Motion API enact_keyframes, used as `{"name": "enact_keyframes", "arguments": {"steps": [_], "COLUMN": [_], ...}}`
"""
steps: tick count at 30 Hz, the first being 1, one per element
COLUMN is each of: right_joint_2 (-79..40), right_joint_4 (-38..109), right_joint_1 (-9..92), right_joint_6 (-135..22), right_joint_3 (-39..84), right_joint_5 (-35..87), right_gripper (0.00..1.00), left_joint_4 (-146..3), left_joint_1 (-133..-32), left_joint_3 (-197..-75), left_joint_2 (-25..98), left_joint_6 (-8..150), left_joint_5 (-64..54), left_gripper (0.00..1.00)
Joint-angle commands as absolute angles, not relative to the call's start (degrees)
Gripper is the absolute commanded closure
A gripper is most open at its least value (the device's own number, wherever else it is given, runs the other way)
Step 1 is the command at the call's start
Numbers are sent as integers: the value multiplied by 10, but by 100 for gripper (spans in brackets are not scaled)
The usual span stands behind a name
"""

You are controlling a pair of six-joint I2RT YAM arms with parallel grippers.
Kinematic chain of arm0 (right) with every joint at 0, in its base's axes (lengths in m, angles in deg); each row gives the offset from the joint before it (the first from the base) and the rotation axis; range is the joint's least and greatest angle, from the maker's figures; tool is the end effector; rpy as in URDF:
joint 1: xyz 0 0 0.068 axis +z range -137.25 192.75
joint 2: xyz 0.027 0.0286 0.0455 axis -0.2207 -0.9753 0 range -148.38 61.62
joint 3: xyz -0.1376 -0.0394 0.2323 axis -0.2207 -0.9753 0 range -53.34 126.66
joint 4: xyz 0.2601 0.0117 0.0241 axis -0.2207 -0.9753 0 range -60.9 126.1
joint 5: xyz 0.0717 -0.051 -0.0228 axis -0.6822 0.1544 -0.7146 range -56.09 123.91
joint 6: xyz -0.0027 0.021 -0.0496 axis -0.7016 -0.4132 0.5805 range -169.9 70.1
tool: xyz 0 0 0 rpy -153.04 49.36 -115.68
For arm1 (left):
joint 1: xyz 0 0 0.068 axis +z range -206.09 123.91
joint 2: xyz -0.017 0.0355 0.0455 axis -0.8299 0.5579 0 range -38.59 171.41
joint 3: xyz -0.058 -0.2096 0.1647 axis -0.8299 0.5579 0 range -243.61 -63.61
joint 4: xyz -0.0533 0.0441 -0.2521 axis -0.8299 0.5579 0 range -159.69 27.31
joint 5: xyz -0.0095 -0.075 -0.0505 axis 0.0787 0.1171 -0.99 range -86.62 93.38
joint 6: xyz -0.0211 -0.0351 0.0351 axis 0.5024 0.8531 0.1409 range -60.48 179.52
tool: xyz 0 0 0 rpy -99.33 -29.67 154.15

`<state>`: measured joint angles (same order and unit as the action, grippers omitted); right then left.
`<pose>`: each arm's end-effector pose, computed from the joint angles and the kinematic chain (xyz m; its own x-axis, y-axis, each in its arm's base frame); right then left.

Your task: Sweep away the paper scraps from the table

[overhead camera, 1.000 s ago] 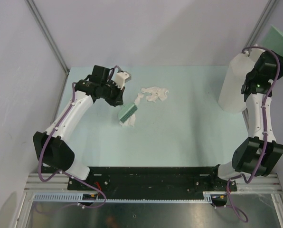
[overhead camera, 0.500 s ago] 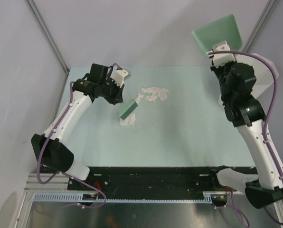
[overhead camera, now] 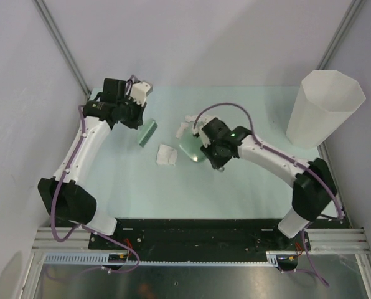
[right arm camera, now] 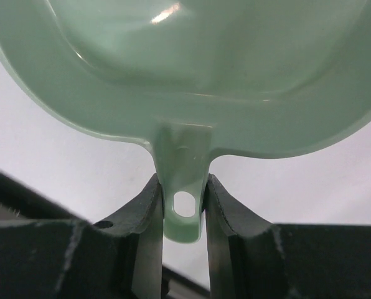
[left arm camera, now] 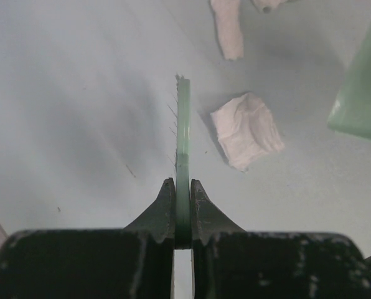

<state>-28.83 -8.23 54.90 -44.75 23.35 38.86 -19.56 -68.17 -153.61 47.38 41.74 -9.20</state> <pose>0.2483 0.2206 0.2846 -0.5700 -0.6364 -0.5197 -0.6885 0.7151 -0.1205 0.3083 -0.0739 0.3755 -0.5635 0.4254 -0.7082 0.5503 0.8326 0.0623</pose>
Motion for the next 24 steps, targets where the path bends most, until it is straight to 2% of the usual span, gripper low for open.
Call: {"name": "enact_keyframes", "arguments": {"steps": [1, 8, 14, 18, 24], "right_joint_2": [-335, -460, -498, -553, -563], "right_joint_4": [-196, -268, -267, -256, -216], "right_joint_1": [569, 610, 614, 614, 615], "right_joint_6": [-496, -526, -522, -514, -515], "right_joint_3": [244, 251, 271, 313, 367], "right_joint_5": [283, 269, 297, 298, 284], "right_gripper": [100, 100, 100, 100, 100], "left_joint_4": [-213, -227, -228, -225, -192], "left_joint_1": [-673, -672, -686, -716, -755], "left_joint_3": [-1513, -1504, -1472, -1447, -1432], "left_joint_2": [496, 541, 543, 531, 486], "left_joint_6": [426, 435, 439, 436, 412], "left_joint_5": [-59, -75, -145, -257, -361], "left_gripper": [100, 100, 100, 100, 100]}}
